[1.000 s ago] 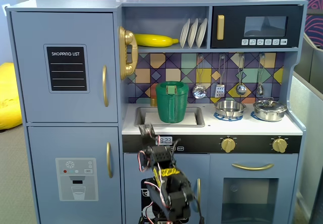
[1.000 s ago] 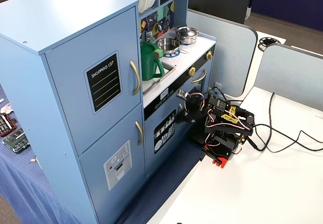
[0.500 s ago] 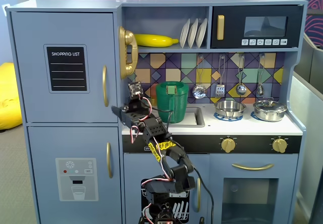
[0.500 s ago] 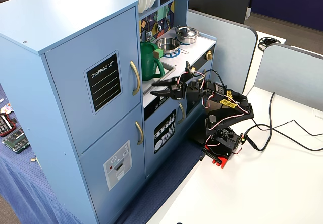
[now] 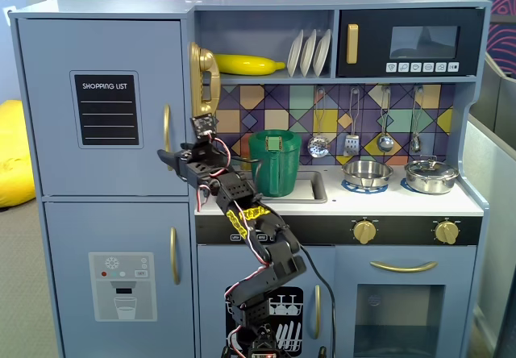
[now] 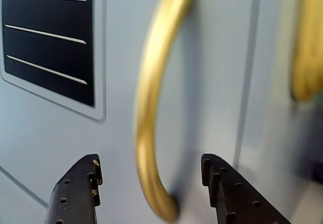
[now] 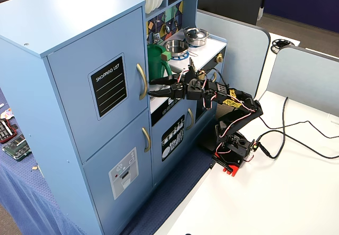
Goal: Open the left cabinet door
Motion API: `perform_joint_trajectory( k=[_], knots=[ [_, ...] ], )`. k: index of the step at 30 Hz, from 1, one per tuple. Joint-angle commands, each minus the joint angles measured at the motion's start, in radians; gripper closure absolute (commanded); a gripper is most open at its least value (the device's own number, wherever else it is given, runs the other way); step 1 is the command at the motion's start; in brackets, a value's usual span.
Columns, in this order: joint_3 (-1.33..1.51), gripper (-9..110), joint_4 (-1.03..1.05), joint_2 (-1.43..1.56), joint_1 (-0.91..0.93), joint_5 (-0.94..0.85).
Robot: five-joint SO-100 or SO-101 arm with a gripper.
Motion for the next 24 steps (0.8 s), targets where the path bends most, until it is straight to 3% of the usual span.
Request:
perform_joint_trajectory(
  k=[1, 12, 24],
  knots=[
    [-0.137, 83, -0.035, -0.063, -0.037, -0.031],
    [-0.198, 84, 0.011, -0.081, -0.192, -0.094],
    [-0.049, 84, 0.124, 0.210, -0.264, -0.091]
  ],
)
